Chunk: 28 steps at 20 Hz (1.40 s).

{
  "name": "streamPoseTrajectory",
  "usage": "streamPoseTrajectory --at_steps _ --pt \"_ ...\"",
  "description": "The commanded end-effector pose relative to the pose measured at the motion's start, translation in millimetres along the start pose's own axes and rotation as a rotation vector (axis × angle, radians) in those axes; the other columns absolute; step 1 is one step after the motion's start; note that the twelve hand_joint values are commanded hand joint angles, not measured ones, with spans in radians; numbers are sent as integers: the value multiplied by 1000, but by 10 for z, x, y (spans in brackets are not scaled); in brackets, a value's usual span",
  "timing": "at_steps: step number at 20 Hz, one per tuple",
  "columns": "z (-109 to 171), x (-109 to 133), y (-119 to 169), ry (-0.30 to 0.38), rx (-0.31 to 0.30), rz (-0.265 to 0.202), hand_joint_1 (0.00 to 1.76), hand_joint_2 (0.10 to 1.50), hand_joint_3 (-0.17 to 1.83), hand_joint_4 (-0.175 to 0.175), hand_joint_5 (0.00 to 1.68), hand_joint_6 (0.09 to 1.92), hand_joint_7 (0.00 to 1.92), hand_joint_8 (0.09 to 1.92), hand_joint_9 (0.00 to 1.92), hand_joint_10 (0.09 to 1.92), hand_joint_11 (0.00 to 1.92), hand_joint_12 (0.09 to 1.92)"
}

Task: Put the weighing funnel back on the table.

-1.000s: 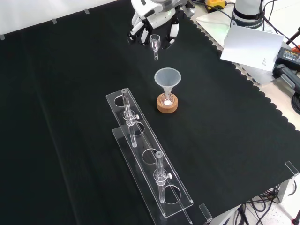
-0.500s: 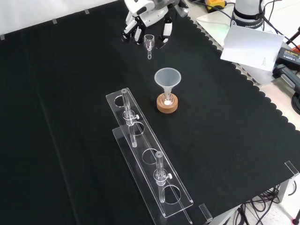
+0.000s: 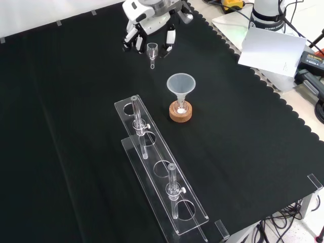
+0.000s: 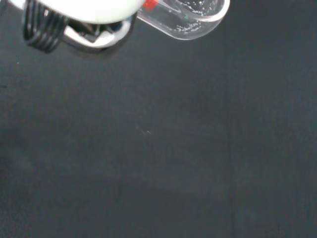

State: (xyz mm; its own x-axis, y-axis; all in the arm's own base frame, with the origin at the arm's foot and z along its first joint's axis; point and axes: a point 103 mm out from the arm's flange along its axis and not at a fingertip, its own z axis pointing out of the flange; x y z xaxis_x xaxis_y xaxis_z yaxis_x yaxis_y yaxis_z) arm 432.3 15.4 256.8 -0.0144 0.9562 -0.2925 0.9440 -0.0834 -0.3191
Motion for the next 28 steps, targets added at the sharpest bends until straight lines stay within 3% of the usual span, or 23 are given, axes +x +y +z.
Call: streamPoseTrajectory --at_steps 1,13,28 --pt "60 0 592 5 -14 -42 1123 652 658 175 1273 675 378 706 815 393 835 1009" --pt "262 304 1197 -31 27 -99 1123 652 658 175 1272 677 379 706 814 394 830 1012" --pt "704 372 1606 -36 73 -122 1123 652 660 175 1271 680 380 706 813 396 825 1016"
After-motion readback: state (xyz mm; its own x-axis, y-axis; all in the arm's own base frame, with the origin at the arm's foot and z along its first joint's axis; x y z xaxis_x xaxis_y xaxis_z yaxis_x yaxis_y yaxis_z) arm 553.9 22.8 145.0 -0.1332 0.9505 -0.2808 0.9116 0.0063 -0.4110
